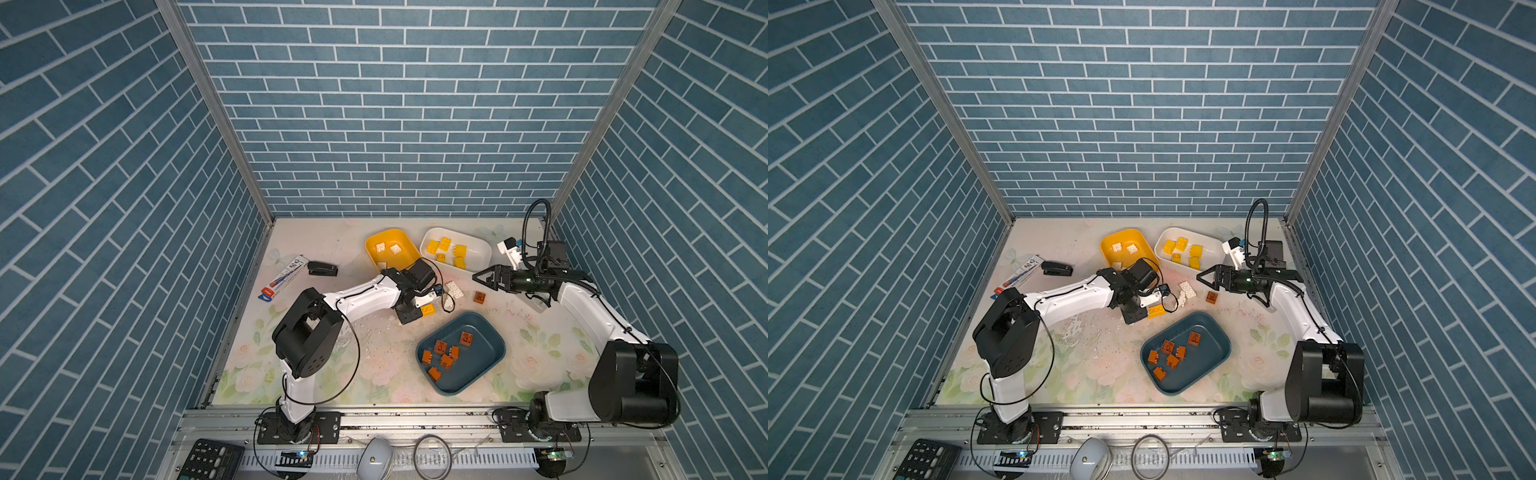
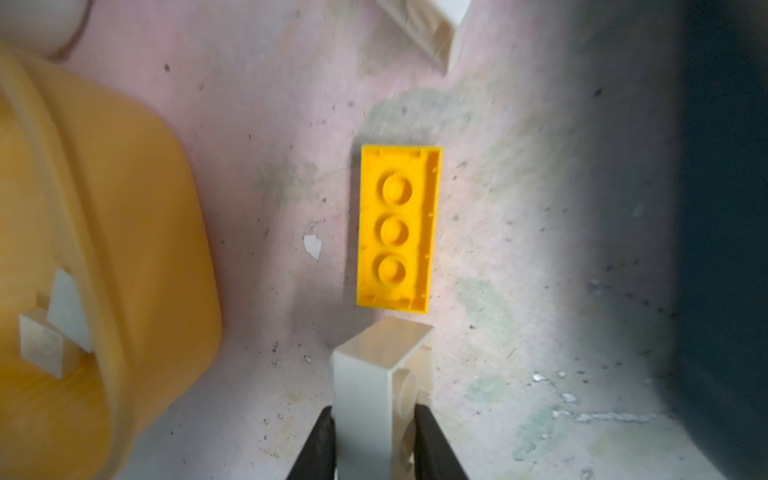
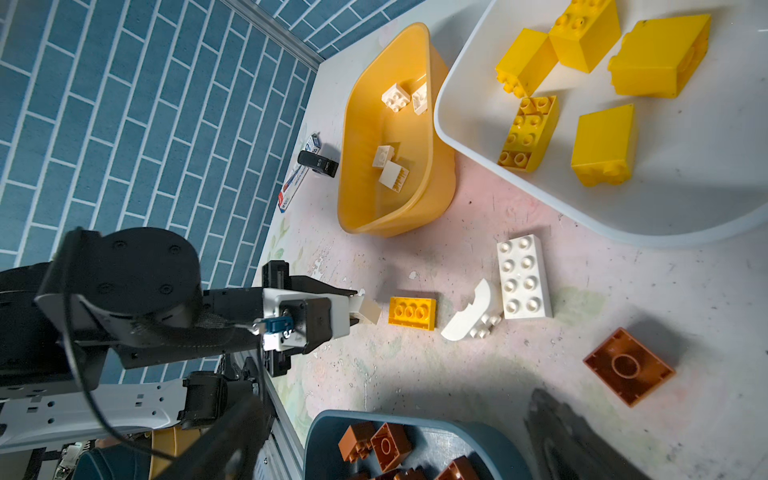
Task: Sort the legos into containers by color
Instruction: 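Lift the white brick off the yellow plate with the left gripper, then carry the white brick with the left gripper and release it into the yellow tub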
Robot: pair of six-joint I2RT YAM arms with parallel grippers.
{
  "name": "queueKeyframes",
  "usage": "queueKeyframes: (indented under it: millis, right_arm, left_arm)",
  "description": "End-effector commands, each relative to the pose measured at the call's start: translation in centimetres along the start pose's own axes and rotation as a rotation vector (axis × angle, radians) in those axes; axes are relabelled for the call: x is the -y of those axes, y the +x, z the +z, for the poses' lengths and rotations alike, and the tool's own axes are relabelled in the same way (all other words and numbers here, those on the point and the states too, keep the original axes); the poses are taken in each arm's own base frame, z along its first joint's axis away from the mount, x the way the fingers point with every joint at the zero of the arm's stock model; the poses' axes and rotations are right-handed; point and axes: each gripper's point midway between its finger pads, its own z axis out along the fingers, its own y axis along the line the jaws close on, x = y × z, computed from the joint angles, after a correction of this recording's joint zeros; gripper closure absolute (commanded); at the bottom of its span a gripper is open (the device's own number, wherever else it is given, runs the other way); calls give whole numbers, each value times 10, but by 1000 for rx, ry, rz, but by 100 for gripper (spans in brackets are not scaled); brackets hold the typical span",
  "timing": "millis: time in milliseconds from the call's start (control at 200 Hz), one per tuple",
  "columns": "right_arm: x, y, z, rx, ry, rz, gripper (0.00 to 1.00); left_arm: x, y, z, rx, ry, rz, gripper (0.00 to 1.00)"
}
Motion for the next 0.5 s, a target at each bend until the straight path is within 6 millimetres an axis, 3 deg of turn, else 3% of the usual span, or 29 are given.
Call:
queueKeyframes:
  millis: [0,180,495]
  right_arm:
    - [0,1,1,-1,-21,3,2]
    - [-1,0,0,0,-18,1,2]
    - [-2,-1,0,1,-19,2,2]
  left_arm:
    - [-11,9,8,-32,-53,-27,77]
    - [-15,22,23,-73,-82,-54,76]
    - [0,19,24,-50,-2,-79,56]
